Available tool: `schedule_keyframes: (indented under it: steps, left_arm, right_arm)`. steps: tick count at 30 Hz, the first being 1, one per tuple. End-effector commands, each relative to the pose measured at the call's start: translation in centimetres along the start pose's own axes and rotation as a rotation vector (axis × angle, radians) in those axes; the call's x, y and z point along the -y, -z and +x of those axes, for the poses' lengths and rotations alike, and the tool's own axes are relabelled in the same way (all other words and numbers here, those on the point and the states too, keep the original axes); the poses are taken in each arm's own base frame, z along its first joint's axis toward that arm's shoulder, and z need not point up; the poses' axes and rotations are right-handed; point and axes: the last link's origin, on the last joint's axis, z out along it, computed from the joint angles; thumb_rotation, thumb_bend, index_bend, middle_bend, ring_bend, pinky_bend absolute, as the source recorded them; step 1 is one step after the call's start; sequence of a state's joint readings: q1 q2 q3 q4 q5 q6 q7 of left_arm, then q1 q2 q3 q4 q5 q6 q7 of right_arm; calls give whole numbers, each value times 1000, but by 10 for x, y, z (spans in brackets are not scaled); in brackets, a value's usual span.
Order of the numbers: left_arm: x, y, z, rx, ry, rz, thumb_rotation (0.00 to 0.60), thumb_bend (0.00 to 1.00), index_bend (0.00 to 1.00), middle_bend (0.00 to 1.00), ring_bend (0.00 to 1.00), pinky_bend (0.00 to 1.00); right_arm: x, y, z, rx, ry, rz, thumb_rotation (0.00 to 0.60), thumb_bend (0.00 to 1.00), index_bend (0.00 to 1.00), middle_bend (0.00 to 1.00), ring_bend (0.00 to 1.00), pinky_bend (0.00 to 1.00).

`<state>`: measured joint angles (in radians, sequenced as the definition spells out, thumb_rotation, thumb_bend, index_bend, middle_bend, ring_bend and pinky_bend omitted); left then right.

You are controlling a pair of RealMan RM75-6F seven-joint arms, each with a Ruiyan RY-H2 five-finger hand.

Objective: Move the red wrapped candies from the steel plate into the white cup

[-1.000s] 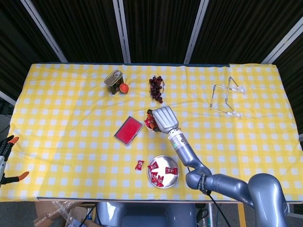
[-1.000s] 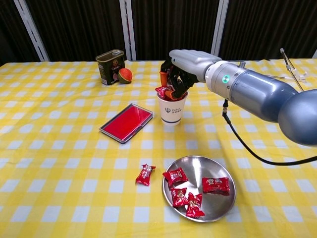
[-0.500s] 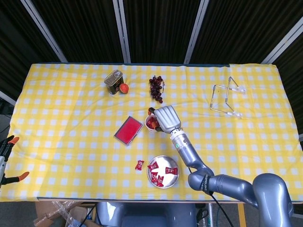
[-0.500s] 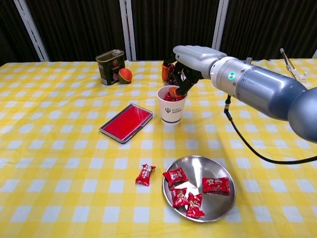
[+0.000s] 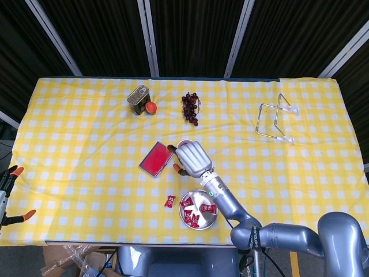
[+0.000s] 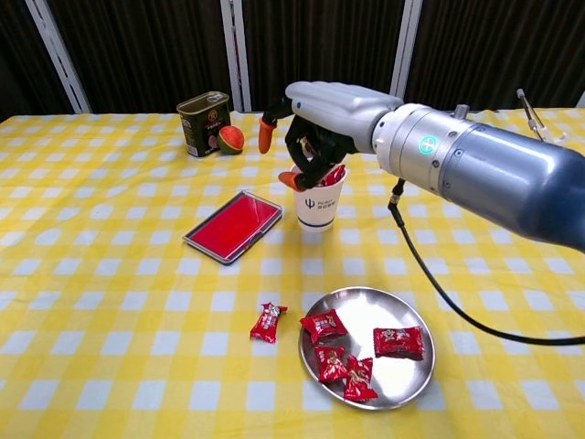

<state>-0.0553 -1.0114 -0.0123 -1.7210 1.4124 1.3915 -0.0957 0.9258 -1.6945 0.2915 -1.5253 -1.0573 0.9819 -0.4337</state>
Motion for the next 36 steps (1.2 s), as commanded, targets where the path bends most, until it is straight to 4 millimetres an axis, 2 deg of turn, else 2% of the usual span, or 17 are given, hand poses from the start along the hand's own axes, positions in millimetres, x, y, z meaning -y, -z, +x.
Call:
schedule_keyframes:
  steps: [1,9,19,25,36]
  left_arm:
    - [0,0,0,-1,0,0,600,25,0,0,0,0]
    - [1,0,1,-2,4,-1,600,25,0,0,0,0]
    - [1,0,1,3,8,-4,600,25,0,0,0,0]
    - [2,0,1,4,10,-5,600,25,0,0,0,0]
    - [1,0,1,2,8,-4,600,25,0,0,0,0]
  right_arm:
    - [16,13,-9,67,30,24,600,445,371,691,802,914]
    - [32,22,-30,151,43,29,600,446,370,691,801,914]
    - [44,30,-56,228,78,27,600,446,371,691,802,914]
    - [46,37,-64,263,105,36,600,445,370,691,802,914]
    - [49,46,-73,268,34,46,600,445,391,691,802,914]
